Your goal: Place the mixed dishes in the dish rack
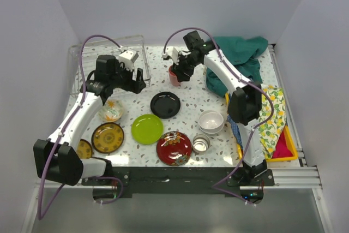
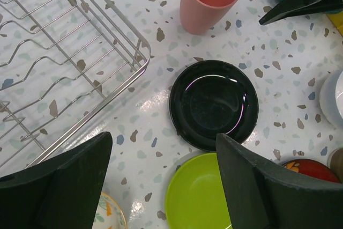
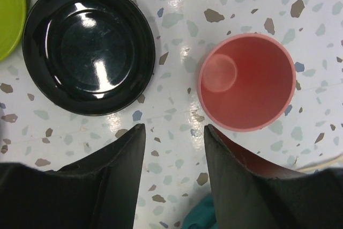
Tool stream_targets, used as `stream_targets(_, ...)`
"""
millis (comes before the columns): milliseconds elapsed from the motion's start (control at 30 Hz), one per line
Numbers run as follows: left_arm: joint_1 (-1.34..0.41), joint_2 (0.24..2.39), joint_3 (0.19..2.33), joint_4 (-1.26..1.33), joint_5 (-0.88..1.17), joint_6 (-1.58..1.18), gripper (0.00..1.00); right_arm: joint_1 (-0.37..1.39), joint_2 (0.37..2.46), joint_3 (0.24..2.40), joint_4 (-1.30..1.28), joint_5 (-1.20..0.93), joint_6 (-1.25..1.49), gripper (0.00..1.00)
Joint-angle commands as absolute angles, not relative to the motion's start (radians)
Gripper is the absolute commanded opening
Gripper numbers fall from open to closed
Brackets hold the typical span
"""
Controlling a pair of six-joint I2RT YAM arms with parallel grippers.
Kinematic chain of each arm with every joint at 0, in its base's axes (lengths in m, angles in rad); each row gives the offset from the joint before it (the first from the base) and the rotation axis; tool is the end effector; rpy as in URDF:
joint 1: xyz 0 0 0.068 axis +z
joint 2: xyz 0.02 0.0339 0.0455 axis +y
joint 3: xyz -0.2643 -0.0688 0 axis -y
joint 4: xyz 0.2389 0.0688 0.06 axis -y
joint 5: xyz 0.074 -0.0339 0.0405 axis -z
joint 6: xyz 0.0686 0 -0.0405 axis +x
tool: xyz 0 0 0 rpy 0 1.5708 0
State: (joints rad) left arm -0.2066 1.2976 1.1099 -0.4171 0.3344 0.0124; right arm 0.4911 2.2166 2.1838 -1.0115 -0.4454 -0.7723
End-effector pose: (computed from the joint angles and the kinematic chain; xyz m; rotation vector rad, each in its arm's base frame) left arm 0.2976 -0.0854 0.3034 0.4276 2.1335 -0.4743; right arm 0.4165 0.2562 0.2592 -1.6144 1.9455 0.4705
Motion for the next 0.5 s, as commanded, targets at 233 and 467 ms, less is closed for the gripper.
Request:
stream_targets(233,-0.144,1.273,1.08,-0.408,0.33,0.026,0.84,0.494,2.347,2.335,-0.951,-0.448,-0.827,0.5)
stream_targets(467,-0.118,1.272,1.08,-0.41,0.33,0.049,0.84,0.495,2.353,2.346,-0.976,-0.434,-0.873,0.22)
